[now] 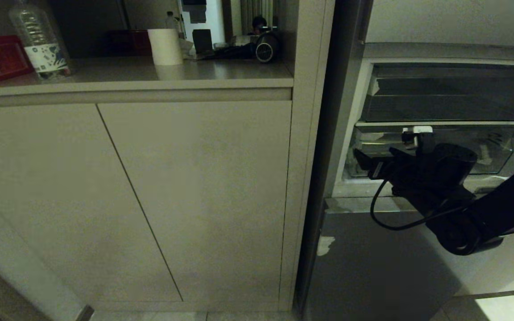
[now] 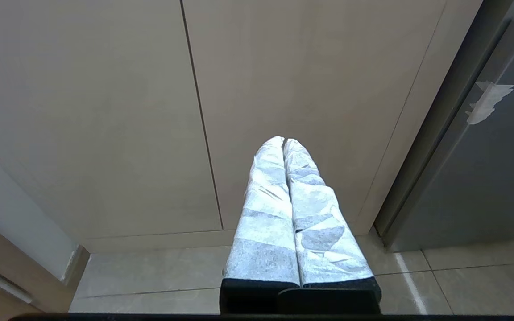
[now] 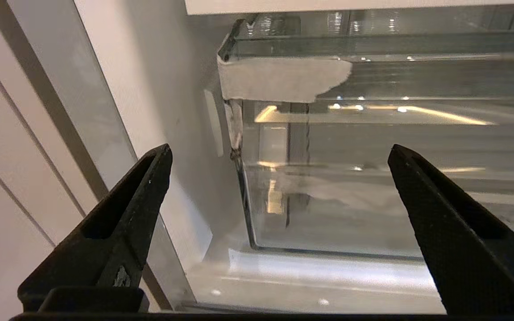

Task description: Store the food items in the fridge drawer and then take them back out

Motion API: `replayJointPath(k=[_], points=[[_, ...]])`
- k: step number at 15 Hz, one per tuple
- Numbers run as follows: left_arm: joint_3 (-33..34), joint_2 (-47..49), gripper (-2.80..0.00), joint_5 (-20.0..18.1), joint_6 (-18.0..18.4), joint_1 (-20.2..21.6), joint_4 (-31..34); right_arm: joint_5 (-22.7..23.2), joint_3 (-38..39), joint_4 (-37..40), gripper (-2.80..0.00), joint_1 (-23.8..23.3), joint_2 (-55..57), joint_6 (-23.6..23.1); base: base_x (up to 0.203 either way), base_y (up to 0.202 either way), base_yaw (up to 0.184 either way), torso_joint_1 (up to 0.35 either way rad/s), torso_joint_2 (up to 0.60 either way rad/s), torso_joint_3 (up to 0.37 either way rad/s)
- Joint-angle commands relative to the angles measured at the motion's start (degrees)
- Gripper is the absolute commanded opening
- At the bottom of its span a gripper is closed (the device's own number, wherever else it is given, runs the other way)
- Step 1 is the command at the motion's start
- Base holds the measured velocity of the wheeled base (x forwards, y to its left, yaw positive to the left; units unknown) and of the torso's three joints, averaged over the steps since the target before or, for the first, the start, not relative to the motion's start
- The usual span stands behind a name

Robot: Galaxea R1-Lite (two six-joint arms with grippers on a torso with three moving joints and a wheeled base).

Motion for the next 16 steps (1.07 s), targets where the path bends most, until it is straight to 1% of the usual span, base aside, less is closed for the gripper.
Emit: replayJointPath(k=[1,12,16], points=[[0.07,0.04,-2.8,0.01,0.0,0.0,0.02,-0.38,-1.36,-0.37,0.0,0.06,0.95,0.03,0.0,0.0,0.0,0.0,0.0,0.0],[0.07,0.04,-2.8,0.01,0.0,0.0,0.02,-0.76,-5.32,0.51,0.0,0.06,3.85,0.2,0.0,0.0,0.0,0.0,0.0,0.0],[-0.02,0.04,-2.8,0.01,0.0,0.0,0.02,-0.68,-5.49,0.34,0.0,0.06,4.46,0.47,0.0,0.0,0.0,0.0,0.0,0.0]])
